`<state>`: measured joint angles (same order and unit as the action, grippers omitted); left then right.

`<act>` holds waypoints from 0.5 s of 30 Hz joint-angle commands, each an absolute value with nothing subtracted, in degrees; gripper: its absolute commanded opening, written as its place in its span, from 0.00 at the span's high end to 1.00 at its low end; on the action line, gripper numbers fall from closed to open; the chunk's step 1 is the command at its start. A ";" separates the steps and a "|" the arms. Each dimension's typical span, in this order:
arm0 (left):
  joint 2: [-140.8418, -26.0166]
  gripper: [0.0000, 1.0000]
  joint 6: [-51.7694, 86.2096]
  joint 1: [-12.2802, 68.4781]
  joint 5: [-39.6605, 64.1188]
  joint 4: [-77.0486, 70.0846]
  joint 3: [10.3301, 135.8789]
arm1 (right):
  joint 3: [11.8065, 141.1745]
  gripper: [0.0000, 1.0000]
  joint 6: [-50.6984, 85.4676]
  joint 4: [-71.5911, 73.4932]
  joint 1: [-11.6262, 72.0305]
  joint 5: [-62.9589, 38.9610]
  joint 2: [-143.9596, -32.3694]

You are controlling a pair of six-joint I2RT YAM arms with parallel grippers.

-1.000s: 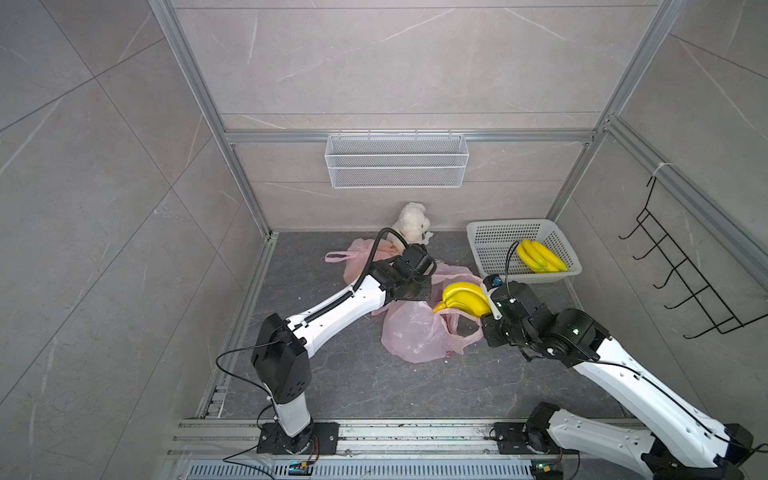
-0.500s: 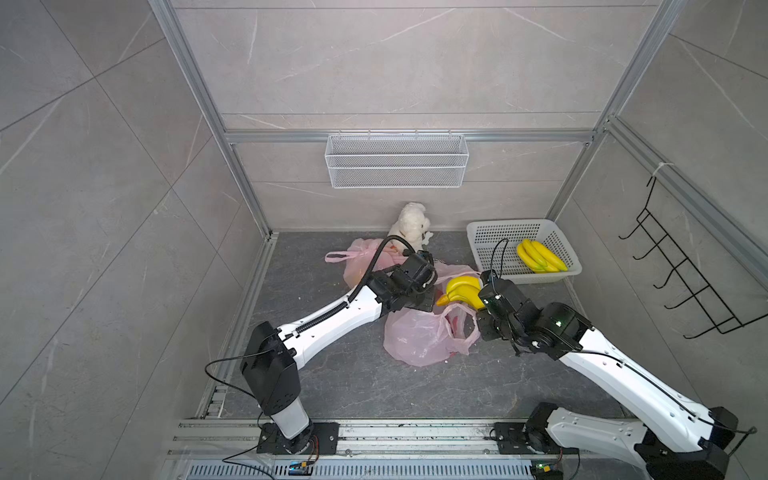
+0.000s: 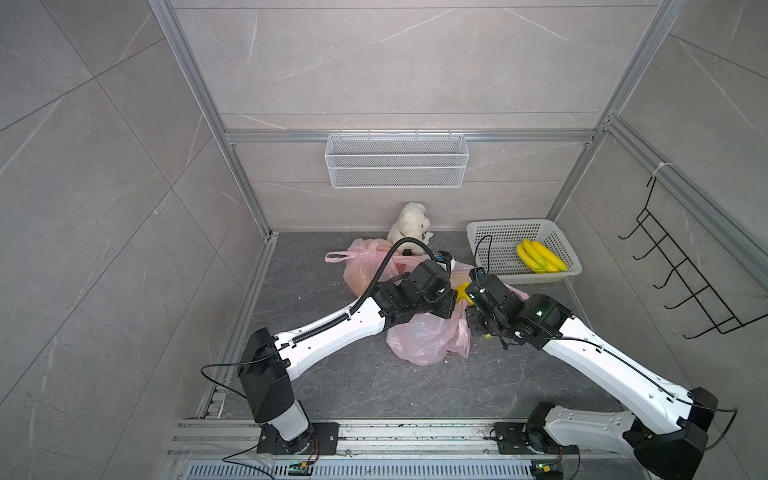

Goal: Place the banana into a plastic bag & tie a knot
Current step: Place the banana into the plastic bag.

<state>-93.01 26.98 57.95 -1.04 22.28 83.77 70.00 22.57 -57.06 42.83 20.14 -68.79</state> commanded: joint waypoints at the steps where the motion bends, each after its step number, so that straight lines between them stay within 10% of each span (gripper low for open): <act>1: -88.84 1.00 25.47 58.71 3.06 17.40 80.45 | 70.91 0.76 22.72 -53.41 38.59 14.85 -68.04; 15: -84.33 1.00 28.62 58.63 5.62 7.24 69.06 | 65.22 0.65 23.80 -43.96 32.89 5.05 -73.00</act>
